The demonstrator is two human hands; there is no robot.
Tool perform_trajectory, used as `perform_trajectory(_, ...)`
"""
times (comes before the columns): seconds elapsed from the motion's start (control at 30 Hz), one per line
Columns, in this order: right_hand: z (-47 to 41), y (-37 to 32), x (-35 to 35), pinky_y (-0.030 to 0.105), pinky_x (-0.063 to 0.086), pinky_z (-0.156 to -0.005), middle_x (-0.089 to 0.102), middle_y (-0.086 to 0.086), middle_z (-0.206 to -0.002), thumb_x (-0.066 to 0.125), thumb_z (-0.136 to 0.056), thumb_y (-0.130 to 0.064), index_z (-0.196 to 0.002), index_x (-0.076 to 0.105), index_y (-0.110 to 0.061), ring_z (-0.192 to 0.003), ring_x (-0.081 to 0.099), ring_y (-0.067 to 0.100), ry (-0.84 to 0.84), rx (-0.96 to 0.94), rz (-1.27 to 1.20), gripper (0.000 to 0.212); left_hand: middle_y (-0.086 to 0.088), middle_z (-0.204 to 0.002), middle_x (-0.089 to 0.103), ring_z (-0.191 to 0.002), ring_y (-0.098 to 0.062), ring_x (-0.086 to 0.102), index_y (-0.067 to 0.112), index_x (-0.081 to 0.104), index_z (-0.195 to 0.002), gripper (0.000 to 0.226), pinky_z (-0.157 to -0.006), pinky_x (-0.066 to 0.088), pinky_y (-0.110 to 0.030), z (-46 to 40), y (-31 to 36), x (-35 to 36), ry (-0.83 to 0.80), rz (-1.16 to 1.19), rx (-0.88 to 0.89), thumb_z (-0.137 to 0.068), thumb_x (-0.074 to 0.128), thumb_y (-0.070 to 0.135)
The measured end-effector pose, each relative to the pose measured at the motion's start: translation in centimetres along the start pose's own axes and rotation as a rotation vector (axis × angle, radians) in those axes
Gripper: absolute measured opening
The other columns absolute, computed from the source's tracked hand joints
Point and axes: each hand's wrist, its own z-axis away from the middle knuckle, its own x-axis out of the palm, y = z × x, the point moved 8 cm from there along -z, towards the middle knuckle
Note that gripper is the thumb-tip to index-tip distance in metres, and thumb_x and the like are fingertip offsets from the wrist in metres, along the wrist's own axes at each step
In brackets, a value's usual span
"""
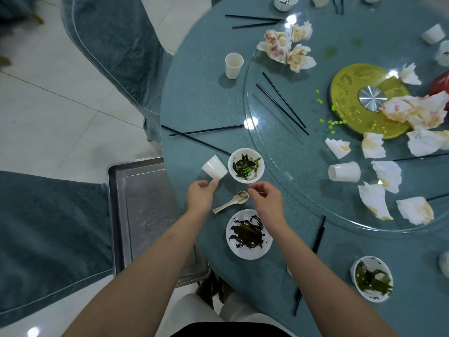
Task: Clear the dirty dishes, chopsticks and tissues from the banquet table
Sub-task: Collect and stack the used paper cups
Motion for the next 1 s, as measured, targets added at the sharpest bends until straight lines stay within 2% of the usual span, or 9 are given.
perform_trajectory(0.07, 0.2, -0.1, 0.3, 0.013, 0.05, -0.071, 0.074, -0.004, -0.091, 0.068, -0.094, -0.013, -0.096, 0.073, -0.019, -0.085, 0.068, 0.004, 0.001, -0.001, -0.015, 0.008, -0.005, -0.085, 0.068, -0.086, -0.035, 0.067, 0.011, 0.067, -0.091, 0.06, -0.085, 0.056, -0.045, -0.9, 0.5, 0.4, 0.015, 0.045, -0.03, -0.07, 0.071, 0.067)
perform_trajectory(0.13, 0.3, -0.2, 0.6, 0.011, 0.049, -0.07, 0.073, -0.005, -0.09, 0.067, -0.095, -0.013, -0.096, 0.073, -0.019, -0.082, 0.067, 0.002, -0.001, -0.006, -0.025, 0.009, -0.011, -0.075, 0.062, -0.073, -0.031, 0.059, 0.011, 0.062, -0.077, 0.051, -0.074, 0.053, -0.043, -1.4, 1.4, 0.6, 0.033, 0.063, -0.046, -0.078, 0.075, 0.06)
perform_trajectory(0.3, 0.3, 0.0, 1.2, 0.011, 0.049, -0.071, 0.074, -0.005, -0.089, 0.068, -0.094, -0.012, -0.095, 0.073, -0.02, -0.08, 0.067, 0.0, -0.014, -0.009, -0.039, 0.01, -0.021, -0.107, 0.073, -0.083, -0.036, 0.066, 0.001, 0.072, -0.103, 0.06, -0.076, 0.049, -0.034, -2.7, 1.6, 2.1, 0.009, 0.16, -0.128, -0.079, 0.08, 0.055)
perform_trajectory(0.47, 0.4, 0.3, 1.4, 0.019, 0.052, -0.077, 0.074, -0.005, -0.091, 0.068, -0.094, -0.012, -0.097, 0.073, -0.02, -0.086, 0.068, 0.004, -0.025, 0.002, -0.041, 0.009, -0.016, -0.106, 0.075, -0.102, -0.034, 0.07, 0.009, 0.072, -0.107, 0.054, -0.089, 0.058, -0.042, -3.4, 1.4, 2.6, 0.022, 0.188, -0.16, -0.075, 0.083, 0.051)
perform_trajectory(0.57, 0.7, 0.5, 1.5, 0.025, 0.055, -0.081, 0.074, -0.004, -0.092, 0.069, -0.093, -0.014, -0.096, 0.073, -0.022, -0.09, 0.069, 0.01, -0.034, 0.017, -0.048, 0.01, -0.011, -0.103, 0.075, -0.099, -0.032, 0.071, 0.009, 0.072, -0.107, 0.05, -0.091, 0.059, -0.044, -3.2, 1.5, 2.3, 0.03, 0.189, -0.161, -0.077, 0.083, 0.047)
perform_trajectory(0.7, 1.4, 0.2, 1.0, 0.028, 0.056, -0.082, 0.074, -0.004, -0.093, 0.069, -0.093, -0.016, -0.096, 0.073, -0.023, -0.092, 0.068, 0.013, -0.042, 0.011, -0.06, 0.009, -0.005, -0.102, 0.075, -0.093, -0.024, 0.07, 0.014, 0.07, -0.101, 0.04, -0.091, 0.059, -0.043, -2.1, 1.6, 0.4, 0.065, 0.197, -0.084, -0.078, 0.082, 0.045)
perform_trajectory(0.87, 3.4, -0.7, 0.1, 0.028, 0.055, -0.082, 0.074, -0.005, -0.09, 0.069, -0.093, -0.017, -0.095, 0.074, -0.021, -0.086, 0.067, 0.008, -0.029, -0.005, -0.103, 0.007, 0.002, -0.112, 0.069, -0.107, -0.018, 0.067, 0.023, 0.057, -0.111, 0.041, -0.102, 0.053, -0.041, 2.9, 1.3, -1.4, -0.003, 0.286, 0.071, -0.083, 0.083, 0.037)
perform_trajectory(0.93, 4.5, -1.0, -0.4, 0.028, 0.056, -0.083, 0.074, -0.006, -0.089, 0.069, -0.093, -0.017, -0.095, 0.074, -0.021, -0.086, 0.066, 0.008, -0.026, -0.021, -0.108, 0.006, 0.0, -0.114, 0.069, -0.108, -0.019, 0.068, 0.026, 0.057, -0.112, 0.038, -0.102, 0.054, -0.042, 5.1, 0.9, -1.7, -0.046, 0.332, 0.125, -0.085, 0.082, 0.034)
perform_trajectory(1.0, 5.6, -1.1, -1.2, 0.029, 0.056, -0.081, 0.073, -0.006, -0.088, 0.069, -0.093, -0.017, -0.093, 0.073, -0.022, -0.085, 0.066, 0.009, -0.01, -0.037, -0.127, 0.007, -0.004, -0.117, 0.068, -0.107, -0.021, 0.07, 0.022, 0.056, -0.124, 0.042, -0.098, 0.056, -0.042, 7.3, 0.4, -1.7, -0.093, 0.376, 0.142, -0.089, 0.079, 0.029)
